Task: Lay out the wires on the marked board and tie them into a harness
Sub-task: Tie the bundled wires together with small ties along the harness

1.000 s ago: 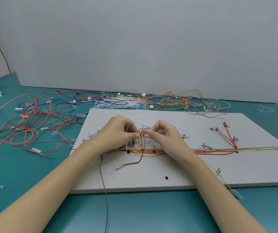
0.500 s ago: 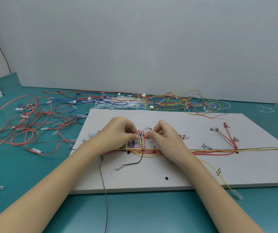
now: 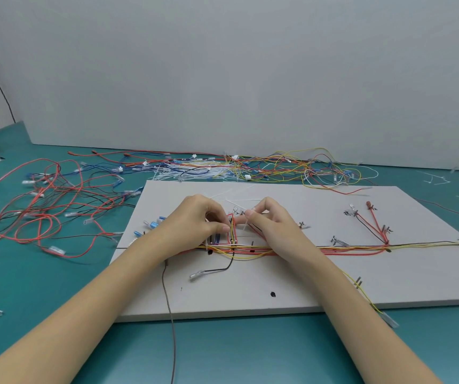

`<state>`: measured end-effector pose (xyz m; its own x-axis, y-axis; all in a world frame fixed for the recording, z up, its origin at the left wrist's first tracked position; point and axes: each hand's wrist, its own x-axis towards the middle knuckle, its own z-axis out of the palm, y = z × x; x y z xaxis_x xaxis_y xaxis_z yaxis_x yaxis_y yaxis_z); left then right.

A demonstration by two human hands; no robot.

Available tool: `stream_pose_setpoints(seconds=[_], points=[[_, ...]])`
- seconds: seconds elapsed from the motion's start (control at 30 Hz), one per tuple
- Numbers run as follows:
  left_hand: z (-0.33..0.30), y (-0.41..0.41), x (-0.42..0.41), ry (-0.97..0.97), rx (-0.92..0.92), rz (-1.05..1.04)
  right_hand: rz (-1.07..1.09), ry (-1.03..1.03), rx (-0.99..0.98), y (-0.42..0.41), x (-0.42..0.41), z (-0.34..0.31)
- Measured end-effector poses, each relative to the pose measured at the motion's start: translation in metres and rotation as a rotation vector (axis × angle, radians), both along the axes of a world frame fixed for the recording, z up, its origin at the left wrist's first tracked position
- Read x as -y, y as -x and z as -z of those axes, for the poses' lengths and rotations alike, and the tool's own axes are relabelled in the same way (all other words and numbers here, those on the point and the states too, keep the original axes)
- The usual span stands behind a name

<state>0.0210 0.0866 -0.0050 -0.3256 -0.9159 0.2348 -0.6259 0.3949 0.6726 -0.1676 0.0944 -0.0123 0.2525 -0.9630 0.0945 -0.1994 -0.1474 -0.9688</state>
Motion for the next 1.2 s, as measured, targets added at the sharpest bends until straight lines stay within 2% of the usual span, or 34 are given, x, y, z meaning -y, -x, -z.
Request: stream_pose_setpoints(seconds=[0.33, 1.2], points=[[-0.0018, 0.0003, -0.0011, 0.008, 0.004, 0.007, 0.002, 0.090, -0.065, 0.0023, 0.0023, 0.0019], [-0.0003, 0.0011, -0.0015, 0.013, 0.026, -0.019, 0.036, -0.130, 0.083, 0.0025, 0.0037, -0.0040]])
